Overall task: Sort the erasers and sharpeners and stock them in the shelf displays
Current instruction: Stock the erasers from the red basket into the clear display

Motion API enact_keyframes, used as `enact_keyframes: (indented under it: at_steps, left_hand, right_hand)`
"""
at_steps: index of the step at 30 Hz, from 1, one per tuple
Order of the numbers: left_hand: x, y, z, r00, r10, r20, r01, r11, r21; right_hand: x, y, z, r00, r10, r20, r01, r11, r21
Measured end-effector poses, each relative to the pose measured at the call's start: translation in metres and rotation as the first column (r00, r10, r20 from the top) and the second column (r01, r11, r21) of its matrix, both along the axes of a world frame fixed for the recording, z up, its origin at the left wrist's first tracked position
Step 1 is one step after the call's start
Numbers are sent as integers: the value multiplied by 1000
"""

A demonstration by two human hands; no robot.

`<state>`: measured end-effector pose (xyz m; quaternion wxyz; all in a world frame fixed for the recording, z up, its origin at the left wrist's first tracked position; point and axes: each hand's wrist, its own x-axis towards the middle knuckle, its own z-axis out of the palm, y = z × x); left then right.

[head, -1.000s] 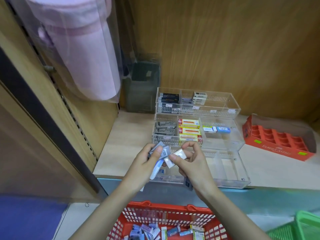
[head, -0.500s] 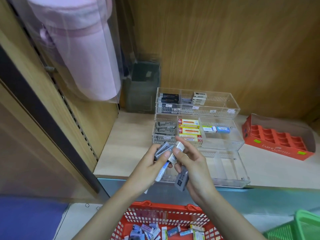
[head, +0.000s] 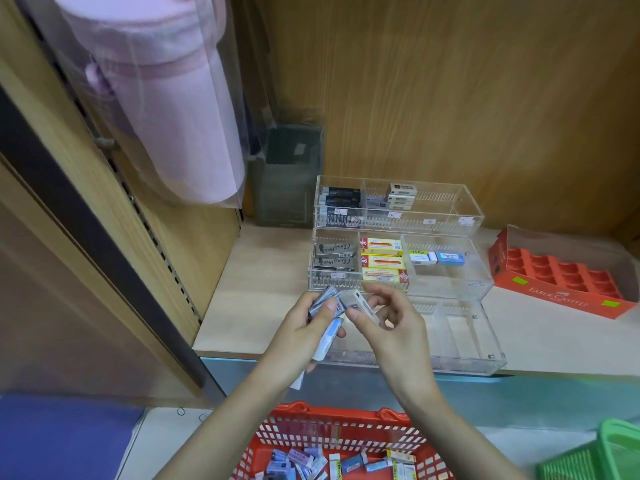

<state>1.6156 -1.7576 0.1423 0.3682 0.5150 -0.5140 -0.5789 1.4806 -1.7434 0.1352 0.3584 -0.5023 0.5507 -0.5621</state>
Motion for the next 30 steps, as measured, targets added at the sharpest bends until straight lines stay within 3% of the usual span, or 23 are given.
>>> enact_keyframes:
  at_steps: [5,9,13,19,30]
  left_hand:
    - [6,-2,4,991,-21,-136,36,993,111]
    - [8,2,6,985,-76,-155,88,993,75]
    - [8,-1,5,972,-80,-220,100,992,78]
    - [12,-2,8,965,-102,-241,109,994,18]
    - [2,-8,13,969,-10,-248,19,999,34]
  right_hand:
    - [-10,-3,-5,901,4,-433,-116,966,-232]
    - [-13,-7,-10,829,-54,-557,-173,922,-347]
    - [-15,-6,-7,856,78,-511,-249,929,-275]
    - [-21,-1,5,945,264,-191,-288,951,-115]
    - [-31,-6,14,945,137,-296,-174,979,-105]
